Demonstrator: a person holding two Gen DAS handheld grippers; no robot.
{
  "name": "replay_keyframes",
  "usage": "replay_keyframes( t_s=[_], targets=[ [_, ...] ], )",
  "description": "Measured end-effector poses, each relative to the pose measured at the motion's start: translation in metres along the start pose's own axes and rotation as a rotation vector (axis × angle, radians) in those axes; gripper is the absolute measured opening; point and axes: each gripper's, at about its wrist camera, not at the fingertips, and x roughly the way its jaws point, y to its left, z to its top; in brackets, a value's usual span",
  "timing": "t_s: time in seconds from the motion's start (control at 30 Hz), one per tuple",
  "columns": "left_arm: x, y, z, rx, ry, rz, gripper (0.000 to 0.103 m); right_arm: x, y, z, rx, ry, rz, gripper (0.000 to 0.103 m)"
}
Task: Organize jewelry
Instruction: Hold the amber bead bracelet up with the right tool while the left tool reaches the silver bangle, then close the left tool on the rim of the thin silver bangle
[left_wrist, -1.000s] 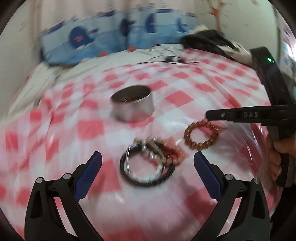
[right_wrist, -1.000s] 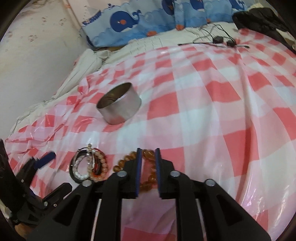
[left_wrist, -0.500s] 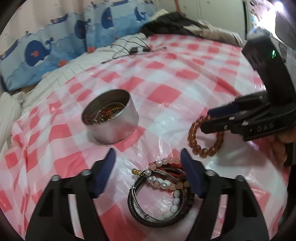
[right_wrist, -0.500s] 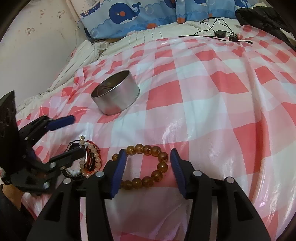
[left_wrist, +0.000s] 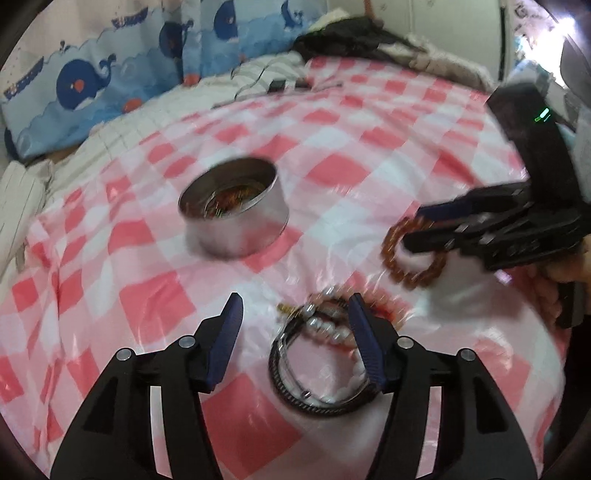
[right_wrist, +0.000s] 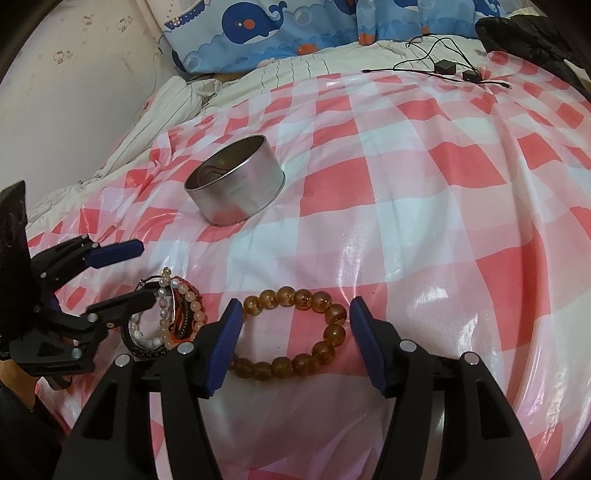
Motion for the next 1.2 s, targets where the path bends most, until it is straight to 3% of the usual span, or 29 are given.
replay_keyframes(
  t_s=[0.03, 0.2, 0.47, 0.53, 0.6, 0.7, 1.0, 1.03, 1.07, 1.1, 1.13, 1.2],
  targets=[
    [0.004, 0.001, -0.001, 0.0, 0.024, 0.005, 0.03, 0.0, 0.0, 0.0, 0.0, 0.0, 0.0, 0.059],
    [-0.003, 0.003, -0.001, -0.003, 0.026, -0.012, 0.005, 0.001, 0.001, 0.0, -0.004, 0.002, -0.004, 0.06],
    [-0.057, 0.023, 0.007, -0.147, -0.174, -0.258, 0.006, 0.002, 0.002, 0.0, -0.007, 0.003, -0.006, 0.06],
    [-0.051, 0.027, 0.007, -0.149, -0.134, -0.162, 0.006, 0.002, 0.002, -0.001, -0.009, 0.004, -0.008, 0.06],
    [-0.047, 0.036, 0.002, -0.202, -0.13, -0.188, 0.006, 0.003, 0.002, -0.001, -0.011, 0.005, -0.009, 0.061],
    [-0.057, 0.043, 0.004, -0.245, -0.185, -0.214, 0.006, 0.003, 0.003, -0.001, -0.014, 0.006, -0.01, 0.061],
    [-0.052, 0.054, 0.003, -0.296, -0.168, -0.151, 0.007, 0.006, 0.01, -0.003, -0.065, 0.021, -0.036, 0.065],
    [-0.051, 0.055, 0.002, -0.298, -0.167, -0.148, 0.007, 0.007, 0.011, -0.003, -0.072, 0.024, -0.044, 0.061],
    [-0.051, 0.055, 0.002, -0.301, -0.164, -0.144, 0.007, 0.007, 0.011, -0.004, -0.077, 0.027, -0.049, 0.045],
    [-0.05, 0.056, 0.002, -0.303, -0.157, -0.131, 0.007, 0.007, 0.01, -0.003, -0.074, 0.028, -0.042, 0.037],
    [-0.049, 0.056, 0.001, -0.305, -0.151, -0.121, 0.007, 0.006, 0.007, -0.003, -0.059, 0.032, -0.019, 0.018],
    [-0.045, 0.059, 0.0, -0.318, -0.129, -0.101, 0.007, 0.004, 0.004, -0.002, -0.04, 0.027, 0.013, 0.013]
  ],
)
